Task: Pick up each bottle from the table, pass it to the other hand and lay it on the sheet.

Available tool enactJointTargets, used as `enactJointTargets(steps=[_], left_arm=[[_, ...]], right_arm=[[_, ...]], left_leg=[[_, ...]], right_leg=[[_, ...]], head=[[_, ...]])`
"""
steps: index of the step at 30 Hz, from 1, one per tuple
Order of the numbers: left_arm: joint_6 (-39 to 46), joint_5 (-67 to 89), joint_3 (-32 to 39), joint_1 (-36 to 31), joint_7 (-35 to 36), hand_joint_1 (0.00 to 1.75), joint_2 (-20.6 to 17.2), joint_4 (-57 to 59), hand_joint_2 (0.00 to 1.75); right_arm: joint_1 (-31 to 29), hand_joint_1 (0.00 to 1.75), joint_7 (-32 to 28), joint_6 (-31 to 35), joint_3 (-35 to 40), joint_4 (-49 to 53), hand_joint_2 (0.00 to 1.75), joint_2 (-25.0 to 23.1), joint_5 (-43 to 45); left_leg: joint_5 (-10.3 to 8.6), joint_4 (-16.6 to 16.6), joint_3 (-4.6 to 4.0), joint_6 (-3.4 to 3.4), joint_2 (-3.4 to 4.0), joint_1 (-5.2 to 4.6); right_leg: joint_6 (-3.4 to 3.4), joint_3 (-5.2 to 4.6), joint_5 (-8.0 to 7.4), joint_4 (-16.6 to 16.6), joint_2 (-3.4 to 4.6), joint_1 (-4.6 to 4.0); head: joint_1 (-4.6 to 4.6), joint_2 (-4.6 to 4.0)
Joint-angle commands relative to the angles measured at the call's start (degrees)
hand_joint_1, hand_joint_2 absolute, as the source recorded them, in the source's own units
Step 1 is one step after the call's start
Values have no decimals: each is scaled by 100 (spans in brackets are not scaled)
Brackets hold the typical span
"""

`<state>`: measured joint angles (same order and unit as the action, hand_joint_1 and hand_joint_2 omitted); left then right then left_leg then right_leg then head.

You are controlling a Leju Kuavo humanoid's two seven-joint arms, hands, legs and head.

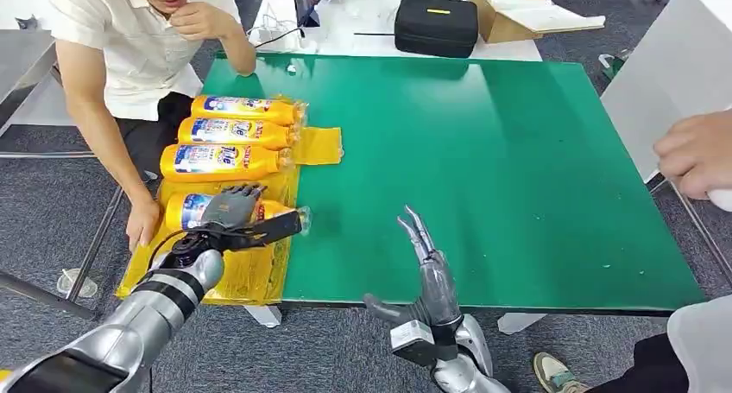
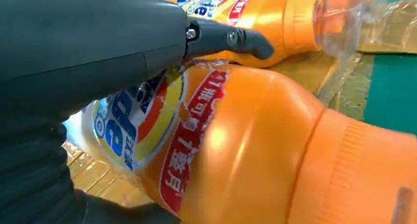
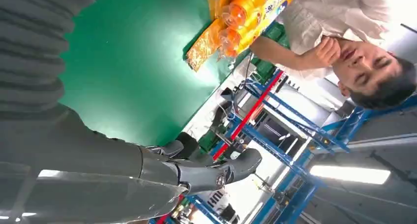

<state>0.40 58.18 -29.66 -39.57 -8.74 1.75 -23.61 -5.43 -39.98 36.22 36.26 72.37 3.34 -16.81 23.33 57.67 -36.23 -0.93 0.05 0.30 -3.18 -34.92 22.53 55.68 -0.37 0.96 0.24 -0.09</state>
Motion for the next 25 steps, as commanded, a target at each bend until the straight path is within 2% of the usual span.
enactJointTargets(steps=[1,5,15,16,17,25], left_arm=[[-159,-68,-59,-260,-3,0,-38,429,175],[-14,-229,89,-219,-63,0,11,325,175],[157,-241,104,-182,-94,0,54,276,175],[157,-241,104,-182,-94,0,54,276,175],[157,-241,104,-182,-94,0,54,276,175],[168,-213,68,-163,-133,0,56,267,175]], right_arm=[[-191,0,-2,25,205,-135,175,87,88],[-220,0,-2,-16,284,-210,175,91,64],[-226,0,-2,21,317,-206,175,100,81],[-226,0,-2,21,317,-206,175,100,81],[-226,0,-2,21,317,-206,175,100,81],[-217,0,-2,27,316,-192,175,112,91]], left_leg=[[23,13,36,6,15,12],[5,0,10,2,8,3],[4,0,9,2,5,2],[20,11,34,5,9,10],[7,2,12,2,5,3],[12,5,21,3,7,6]], right_leg=[[21,33,15,7,18,-13],[7,8,2,0,10,-3],[7,7,2,-1,7,-3],[18,33,15,6,13,-11],[8,11,4,0,7,-4],[13,20,8,2,10,-7]], head=[[0,0],[0,0],[0,0],[0,0],[0,0],[0,0]])
